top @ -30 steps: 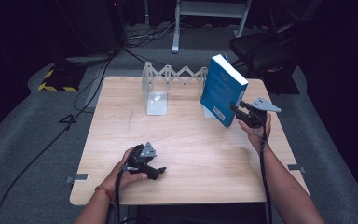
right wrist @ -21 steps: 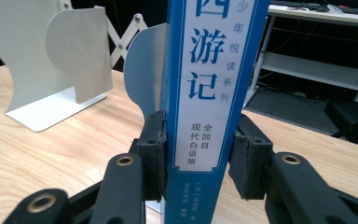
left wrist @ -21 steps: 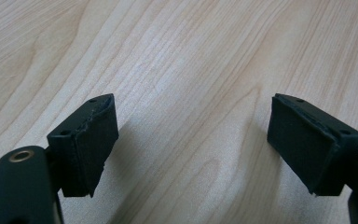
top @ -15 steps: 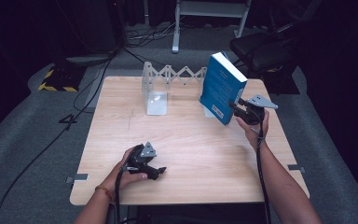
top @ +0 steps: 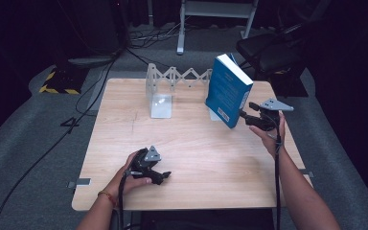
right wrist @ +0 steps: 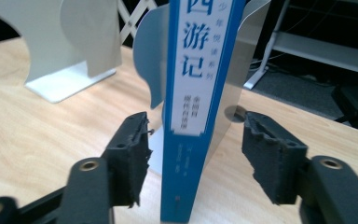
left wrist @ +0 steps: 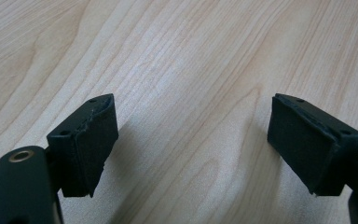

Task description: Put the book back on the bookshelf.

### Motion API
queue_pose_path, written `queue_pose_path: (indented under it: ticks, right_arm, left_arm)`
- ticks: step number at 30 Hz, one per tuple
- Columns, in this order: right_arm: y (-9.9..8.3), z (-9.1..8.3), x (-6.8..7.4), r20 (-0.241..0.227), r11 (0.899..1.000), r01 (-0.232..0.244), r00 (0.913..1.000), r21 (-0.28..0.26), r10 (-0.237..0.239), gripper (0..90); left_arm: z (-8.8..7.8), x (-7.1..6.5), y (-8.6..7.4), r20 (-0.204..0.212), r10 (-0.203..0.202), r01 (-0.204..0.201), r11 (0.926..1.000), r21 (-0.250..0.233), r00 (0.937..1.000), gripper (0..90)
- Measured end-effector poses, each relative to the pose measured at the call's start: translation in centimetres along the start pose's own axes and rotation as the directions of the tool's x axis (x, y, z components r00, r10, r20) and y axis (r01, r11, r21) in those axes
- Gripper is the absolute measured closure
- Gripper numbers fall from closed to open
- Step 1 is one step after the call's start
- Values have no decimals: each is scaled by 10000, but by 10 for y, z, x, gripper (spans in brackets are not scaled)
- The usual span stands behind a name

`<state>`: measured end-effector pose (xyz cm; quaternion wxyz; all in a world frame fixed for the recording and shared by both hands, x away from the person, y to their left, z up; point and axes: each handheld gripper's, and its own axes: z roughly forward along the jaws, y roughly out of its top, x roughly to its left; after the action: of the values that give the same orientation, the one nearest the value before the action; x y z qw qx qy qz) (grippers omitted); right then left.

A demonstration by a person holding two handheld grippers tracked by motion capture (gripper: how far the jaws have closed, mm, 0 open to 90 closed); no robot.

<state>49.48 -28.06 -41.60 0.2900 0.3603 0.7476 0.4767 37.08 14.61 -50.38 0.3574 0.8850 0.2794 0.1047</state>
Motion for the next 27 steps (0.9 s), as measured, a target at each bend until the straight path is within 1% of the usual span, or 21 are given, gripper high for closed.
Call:
queue_pose_path:
  ticks: [4, 6, 7, 8, 9, 10, 12, 13, 14, 16, 18, 20, 21, 22, 23, 24, 25, 26, 27]
  right_arm:
    - [-1, -7, 0, -221, 9964, 344, 9992, 779, -328, 315]
    - [-1, -10, 1, -679, 9919, 473, 9969, 1181, -395, 321]
    - [-1, -12, 1, -957, 9887, 594, 9943, 1375, -464, 320]
    - [-1, -14, 4, -1235, 9822, 880, 9900, 1657, -679, 319]
    - [-2, -16, 5, -1413, 9748, 1172, 9858, 1896, -910, 317]
    - [-2, -18, 7, -1489, 9676, 1395, 9828, 2105, -1093, 306]
    - [-3, -22, 11, -1474, 9564, 1593, 9811, 2449, -1256, 298]
    - [-4, -24, 12, -1568, 9502, 1684, 9790, 2621, -1302, 296]
    - [-7, -28, 14, -1665, 9448, 1818, 9761, 2725, -1397, 295]
    - [-10, -33, 16, -1765, 9389, 1967, 9727, 2825, -1507, 285]
    - [-16, -39, 17, -1920, 9386, 1964, 9706, 2836, -1451, 273]
    - [-22, -45, 16, -1931, 9386, 1961, 9705, 2837, -1444, 271]
    - [-27, -49, 17, -1813, 9367, 1941, 9727, 2913, -1452, 272]
    - [-30, -51, 16, -1841, 9342, 1969, 9720, 2976, -1462, 272]
    - [-30, -51, 16, -1841, 9342, 1969, 9720, 2976, -1462, 272]
    - [-35, -54, 15, -1815, 9312, 2012, 9718, 3041, -1507, 274]
    - [-43, -61, 13, -1917, 9275, 2059, 9698, 3119, -1509, 274]
    - [-43, -61, 13, -1917, 9275, 2059, 9698, 3119, -1509, 274]
    - [-49, -66, 11, -1769, 9301, 2057, 9716, 3044, -1570, 273]
  left_arm:
    - [0, 0, 0, 0, 0, 0, 10000, 0, 10000, 167]
    - [0, 0, 0, 1, -2, 2, 10000, -2, 10000, 167]
    - [0, 0, 0, 2, -4, 4, 10000, -1, 10000, 167]
    - [0, 0, 0, -2, -8, 8, 10000, -2, 10000, 167]
    - [0, 0, 0, -2, -12, 12, 10000, -3, 10000, 167]
    - [0, 0, 0, 5, -14, 14, 10000, -6, 10000, 167]
    - [0, 0, 0, 3, -17, 17, 10000, -5, 10000, 166]
    - [0, 0, 0, 0, -19, 19, 10000, -2, 10000, 166]
    - [0, 0, 0, 0, -19, 19, 10000, -2, 10000, 166]
    - [0, 0, 0, 3, -12, 12, 10000, -4, 10000, 166]
    - [0, 0, 0, -7, -21, 21, 10000, 1, 10000, 166]
    - [0, 0, 0, -8, -21, 21, 10000, 1, 10000, 166]
    - [0, 0, 0, -7, -22, 22, 10000, 1, 10000, 165]
    - [0, 0, 0, -17, -31, 31, 10000, -1, 10000, 165]
    - [0, 0, 0, -17, -31, 31, 10000, -1, 10000, 165]
    - [0, 0, 0, -24, -41, 41, 10000, 1, 10000, 165]
    - [0, 0, 0, -26, -41, 41, 10000, -2, 10000, 165]
    - [0, 0, 0, -30, -42, 42, 10000, 1, 10000, 165]
    - [0, 0, 0, -28, -43, 43, 10000, 2, 10000, 165]
